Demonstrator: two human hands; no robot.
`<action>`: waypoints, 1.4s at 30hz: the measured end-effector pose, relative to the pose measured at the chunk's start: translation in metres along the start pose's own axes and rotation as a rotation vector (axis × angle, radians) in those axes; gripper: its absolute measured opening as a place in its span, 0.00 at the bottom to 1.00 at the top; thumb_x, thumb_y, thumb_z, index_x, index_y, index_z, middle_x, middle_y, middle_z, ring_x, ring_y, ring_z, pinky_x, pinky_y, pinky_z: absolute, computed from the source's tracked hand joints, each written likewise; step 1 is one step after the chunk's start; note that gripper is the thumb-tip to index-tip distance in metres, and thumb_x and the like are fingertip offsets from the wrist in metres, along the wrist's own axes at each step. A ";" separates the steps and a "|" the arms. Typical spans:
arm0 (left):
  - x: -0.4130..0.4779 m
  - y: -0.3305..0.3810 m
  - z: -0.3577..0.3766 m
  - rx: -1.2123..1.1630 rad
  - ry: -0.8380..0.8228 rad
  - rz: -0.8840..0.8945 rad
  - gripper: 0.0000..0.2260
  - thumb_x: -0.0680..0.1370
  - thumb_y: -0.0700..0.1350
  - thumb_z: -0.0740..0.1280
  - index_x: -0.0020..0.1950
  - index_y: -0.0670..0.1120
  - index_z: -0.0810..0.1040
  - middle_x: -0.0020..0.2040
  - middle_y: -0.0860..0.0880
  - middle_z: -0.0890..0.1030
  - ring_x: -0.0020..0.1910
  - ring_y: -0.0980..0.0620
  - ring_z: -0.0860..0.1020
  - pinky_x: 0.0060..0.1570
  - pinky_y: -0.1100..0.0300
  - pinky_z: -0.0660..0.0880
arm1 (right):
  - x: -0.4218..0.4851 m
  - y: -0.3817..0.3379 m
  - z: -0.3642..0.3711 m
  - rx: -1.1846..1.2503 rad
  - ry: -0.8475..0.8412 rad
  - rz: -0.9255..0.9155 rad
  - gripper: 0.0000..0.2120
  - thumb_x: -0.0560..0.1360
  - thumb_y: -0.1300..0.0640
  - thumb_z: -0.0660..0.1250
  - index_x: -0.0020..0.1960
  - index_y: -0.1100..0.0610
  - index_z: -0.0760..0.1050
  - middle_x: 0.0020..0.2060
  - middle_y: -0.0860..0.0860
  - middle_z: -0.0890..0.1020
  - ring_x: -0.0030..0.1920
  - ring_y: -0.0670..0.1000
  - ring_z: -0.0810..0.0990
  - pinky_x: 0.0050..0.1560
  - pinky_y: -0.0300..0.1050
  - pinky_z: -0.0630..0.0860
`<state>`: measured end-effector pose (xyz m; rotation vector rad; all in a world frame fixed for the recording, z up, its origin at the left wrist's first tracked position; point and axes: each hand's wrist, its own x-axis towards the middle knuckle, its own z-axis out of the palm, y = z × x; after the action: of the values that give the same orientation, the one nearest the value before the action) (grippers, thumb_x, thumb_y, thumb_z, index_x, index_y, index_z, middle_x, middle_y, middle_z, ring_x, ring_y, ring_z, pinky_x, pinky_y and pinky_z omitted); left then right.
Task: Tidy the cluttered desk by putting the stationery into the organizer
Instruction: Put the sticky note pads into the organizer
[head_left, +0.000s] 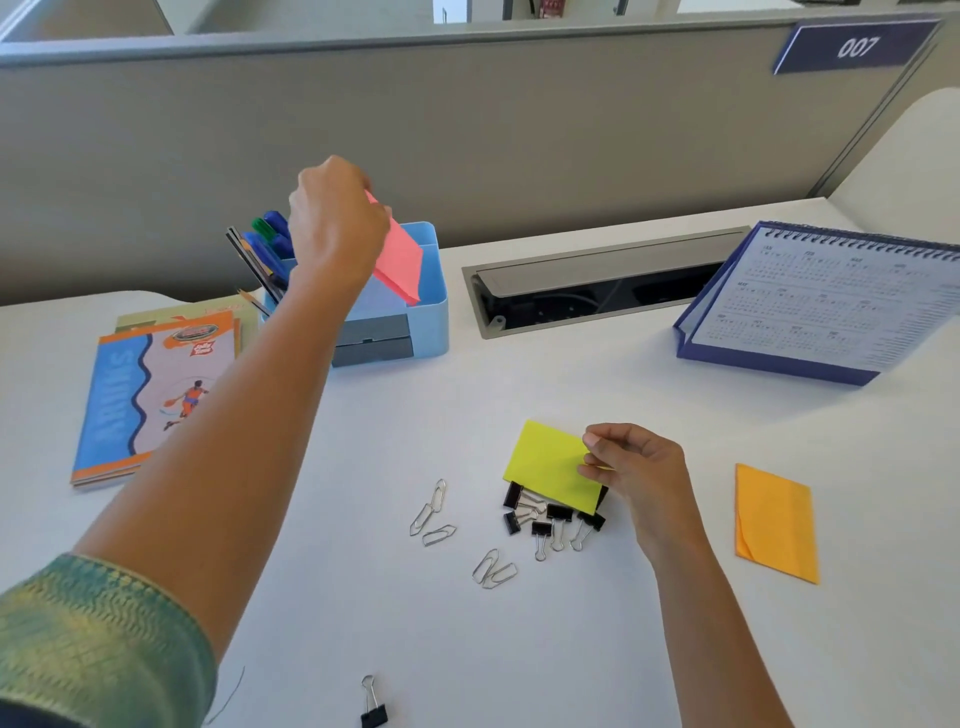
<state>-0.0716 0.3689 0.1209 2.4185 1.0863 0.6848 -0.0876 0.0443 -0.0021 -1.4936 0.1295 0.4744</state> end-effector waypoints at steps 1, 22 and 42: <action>0.001 0.004 0.007 0.028 -0.012 -0.001 0.08 0.74 0.41 0.69 0.52 0.41 0.81 0.49 0.38 0.79 0.42 0.39 0.73 0.40 0.52 0.69 | -0.001 0.000 -0.001 -0.001 0.003 0.000 0.03 0.72 0.68 0.70 0.44 0.63 0.81 0.36 0.55 0.80 0.34 0.50 0.78 0.36 0.41 0.80; -0.053 0.003 0.054 -0.175 -0.001 0.130 0.12 0.80 0.45 0.60 0.58 0.43 0.80 0.47 0.44 0.84 0.47 0.43 0.79 0.45 0.56 0.73 | 0.009 0.014 0.003 -1.001 0.110 -0.223 0.22 0.70 0.50 0.74 0.61 0.55 0.76 0.55 0.53 0.74 0.60 0.55 0.68 0.56 0.43 0.66; -0.182 -0.018 0.095 -0.172 -0.713 0.061 0.20 0.71 0.55 0.74 0.59 0.49 0.79 0.51 0.52 0.80 0.52 0.51 0.78 0.52 0.55 0.76 | 0.024 0.004 0.008 -0.630 -0.032 -0.143 0.08 0.70 0.61 0.73 0.40 0.54 0.75 0.34 0.47 0.76 0.38 0.49 0.74 0.38 0.40 0.68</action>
<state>-0.1322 0.2250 -0.0133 2.2578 0.6270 -0.0875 -0.0688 0.0580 -0.0140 -2.0921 -0.1686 0.4427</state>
